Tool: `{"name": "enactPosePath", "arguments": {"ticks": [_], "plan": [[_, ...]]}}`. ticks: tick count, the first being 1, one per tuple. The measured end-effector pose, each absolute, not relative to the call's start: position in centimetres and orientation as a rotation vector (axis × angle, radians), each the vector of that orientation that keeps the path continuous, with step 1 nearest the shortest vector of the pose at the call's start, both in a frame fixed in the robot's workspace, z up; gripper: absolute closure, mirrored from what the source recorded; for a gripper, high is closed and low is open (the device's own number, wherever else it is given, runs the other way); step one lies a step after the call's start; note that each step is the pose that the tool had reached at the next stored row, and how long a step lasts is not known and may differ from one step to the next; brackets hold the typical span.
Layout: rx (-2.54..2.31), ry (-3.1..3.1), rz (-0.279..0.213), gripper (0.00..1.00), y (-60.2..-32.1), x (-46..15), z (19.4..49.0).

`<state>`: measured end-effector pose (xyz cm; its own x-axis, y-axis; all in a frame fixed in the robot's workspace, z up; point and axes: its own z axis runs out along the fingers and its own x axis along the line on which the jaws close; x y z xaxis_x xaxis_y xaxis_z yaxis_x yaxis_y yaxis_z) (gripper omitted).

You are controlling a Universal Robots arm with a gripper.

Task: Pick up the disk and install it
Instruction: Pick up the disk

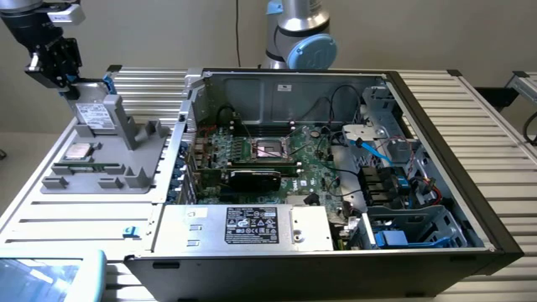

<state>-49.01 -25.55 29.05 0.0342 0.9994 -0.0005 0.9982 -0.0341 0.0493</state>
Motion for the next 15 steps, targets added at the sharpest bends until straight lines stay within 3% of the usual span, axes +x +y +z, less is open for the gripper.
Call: {"name": "enactPosePath", "arguments": {"ticks": [15], "plan": [[2.232, 2.157, 0.055, 0.62, -25.55, -48.83, 29.94]]}}
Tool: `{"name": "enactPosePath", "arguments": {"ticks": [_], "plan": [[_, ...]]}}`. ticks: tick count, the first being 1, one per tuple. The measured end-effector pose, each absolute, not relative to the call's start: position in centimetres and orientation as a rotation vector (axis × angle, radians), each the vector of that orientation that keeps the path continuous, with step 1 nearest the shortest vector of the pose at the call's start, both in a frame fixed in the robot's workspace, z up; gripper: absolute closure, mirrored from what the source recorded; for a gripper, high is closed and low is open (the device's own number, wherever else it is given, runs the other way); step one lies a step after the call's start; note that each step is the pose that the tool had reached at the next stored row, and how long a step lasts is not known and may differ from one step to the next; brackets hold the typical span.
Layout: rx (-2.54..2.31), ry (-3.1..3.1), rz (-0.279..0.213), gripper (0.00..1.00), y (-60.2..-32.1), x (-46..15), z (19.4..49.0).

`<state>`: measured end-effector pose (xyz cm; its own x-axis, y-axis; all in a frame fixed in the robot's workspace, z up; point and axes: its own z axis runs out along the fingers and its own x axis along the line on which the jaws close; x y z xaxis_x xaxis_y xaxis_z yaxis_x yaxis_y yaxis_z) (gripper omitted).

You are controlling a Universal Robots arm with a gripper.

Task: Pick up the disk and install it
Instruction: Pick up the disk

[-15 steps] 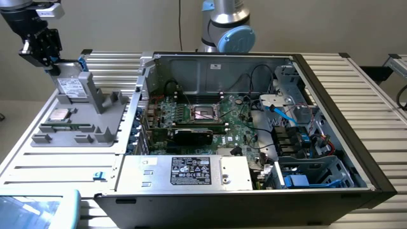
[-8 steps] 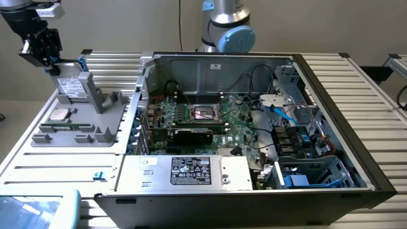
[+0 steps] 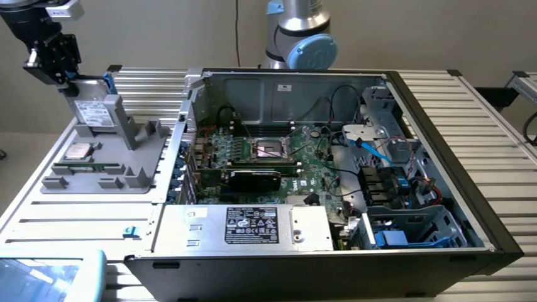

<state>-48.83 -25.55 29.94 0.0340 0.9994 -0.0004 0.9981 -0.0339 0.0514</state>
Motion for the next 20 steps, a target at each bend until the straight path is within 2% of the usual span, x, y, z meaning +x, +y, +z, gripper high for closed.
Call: {"name": "enactPosePath", "arguments": {"ticks": [10, 20], "plan": [[2.222, 2.160, 0.063, 0.62, -25.6, -48.7, 31.6], [2.217, 2.164, 0.065, 0.62, -25.6, -48.5, 31.9]]}}
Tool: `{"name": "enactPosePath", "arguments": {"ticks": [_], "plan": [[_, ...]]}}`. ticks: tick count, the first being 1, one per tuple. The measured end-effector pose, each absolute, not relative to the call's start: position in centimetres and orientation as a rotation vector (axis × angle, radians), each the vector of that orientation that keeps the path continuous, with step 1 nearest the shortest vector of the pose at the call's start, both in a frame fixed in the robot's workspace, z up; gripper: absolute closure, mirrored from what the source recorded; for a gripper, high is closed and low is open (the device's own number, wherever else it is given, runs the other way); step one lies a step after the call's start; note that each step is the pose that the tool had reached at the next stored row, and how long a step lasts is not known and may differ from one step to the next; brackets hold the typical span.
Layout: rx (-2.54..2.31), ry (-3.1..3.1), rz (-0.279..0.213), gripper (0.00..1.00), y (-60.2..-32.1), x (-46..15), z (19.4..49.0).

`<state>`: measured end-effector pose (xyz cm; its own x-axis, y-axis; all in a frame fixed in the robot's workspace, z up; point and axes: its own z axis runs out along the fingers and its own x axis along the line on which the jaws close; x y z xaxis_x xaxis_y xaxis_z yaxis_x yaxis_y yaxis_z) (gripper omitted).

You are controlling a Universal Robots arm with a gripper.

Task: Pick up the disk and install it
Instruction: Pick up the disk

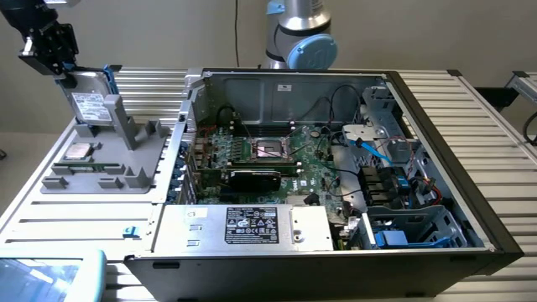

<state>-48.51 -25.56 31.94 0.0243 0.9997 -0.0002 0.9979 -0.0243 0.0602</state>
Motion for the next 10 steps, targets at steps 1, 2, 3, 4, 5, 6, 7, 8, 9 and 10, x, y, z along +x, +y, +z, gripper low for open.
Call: {"name": "enactPosePath", "arguments": {"ticks": [1, 2, 3, 4, 5, 6, 7, 8, 9, 10], "plan": [[2.217, 2.164, 0.065, 0.62, -25.6, -48.5, 31.9], [2.217, 2.164, 0.065, 0.62, -25.6, -48.5, 31.9], [2.217, 2.164, 0.065, 0.62, -25.6, -48.5, 31.8], [2.217, 2.164, 0.065, 0.62, -25.6, -48.5, 31.7], [2.217, 2.164, 0.064, 0.62, -25.6, -48.5, 31.5], [2.218, 2.165, 0.063, 0.62, -25.6, -48.5, 31.4], [2.219, 2.165, 0.061, 0.62, -25.6, -48.5, 31.2], [2.220, 2.167, 0.059, 0.62, -25.6, -48.5, 31.1], [2.221, 2.168, 0.057, 0.62, -25.6, -48.5, 30.9], [2.222, 2.168, 0.054, 0.62, -25.6, -48.5, 30.7]]}}
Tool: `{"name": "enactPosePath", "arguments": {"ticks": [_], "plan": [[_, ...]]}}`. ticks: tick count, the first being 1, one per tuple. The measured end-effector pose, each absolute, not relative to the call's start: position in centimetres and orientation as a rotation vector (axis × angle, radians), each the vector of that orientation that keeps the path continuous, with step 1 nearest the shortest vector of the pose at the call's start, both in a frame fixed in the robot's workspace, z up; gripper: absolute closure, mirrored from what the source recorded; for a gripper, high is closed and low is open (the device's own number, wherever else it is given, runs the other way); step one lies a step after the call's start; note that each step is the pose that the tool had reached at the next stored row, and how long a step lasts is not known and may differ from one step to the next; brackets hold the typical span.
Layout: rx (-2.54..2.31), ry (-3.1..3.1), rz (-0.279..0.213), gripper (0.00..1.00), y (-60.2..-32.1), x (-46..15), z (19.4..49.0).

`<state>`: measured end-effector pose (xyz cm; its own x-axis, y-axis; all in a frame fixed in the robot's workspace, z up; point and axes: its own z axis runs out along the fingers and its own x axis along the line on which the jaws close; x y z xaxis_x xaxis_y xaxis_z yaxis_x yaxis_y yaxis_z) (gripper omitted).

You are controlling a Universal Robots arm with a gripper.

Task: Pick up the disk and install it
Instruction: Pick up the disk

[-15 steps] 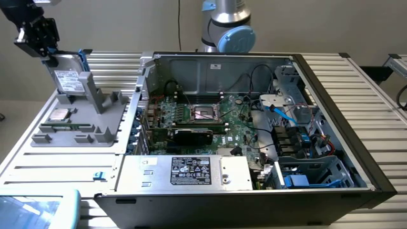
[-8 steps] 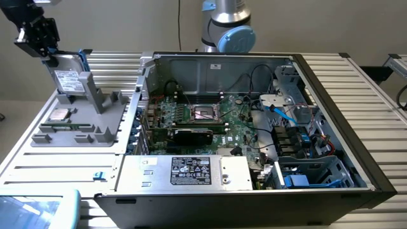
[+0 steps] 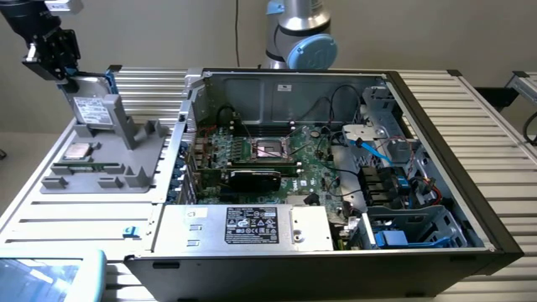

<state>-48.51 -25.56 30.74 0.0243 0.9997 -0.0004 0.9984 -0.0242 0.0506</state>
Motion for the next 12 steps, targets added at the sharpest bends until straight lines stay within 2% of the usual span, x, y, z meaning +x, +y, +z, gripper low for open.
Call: {"name": "enactPosePath", "arguments": {"ticks": [6, 7, 12], "plan": [[2.223, 2.170, 0.051, 0.61, -25.6, -48.5, 29.9], [2.224, 2.170, 0.051, 0.54, -25.6, -48.5, 29.8], [2.226, 2.173, 0.045, 0.54, -25.6, -48.5, 29.3]]}}
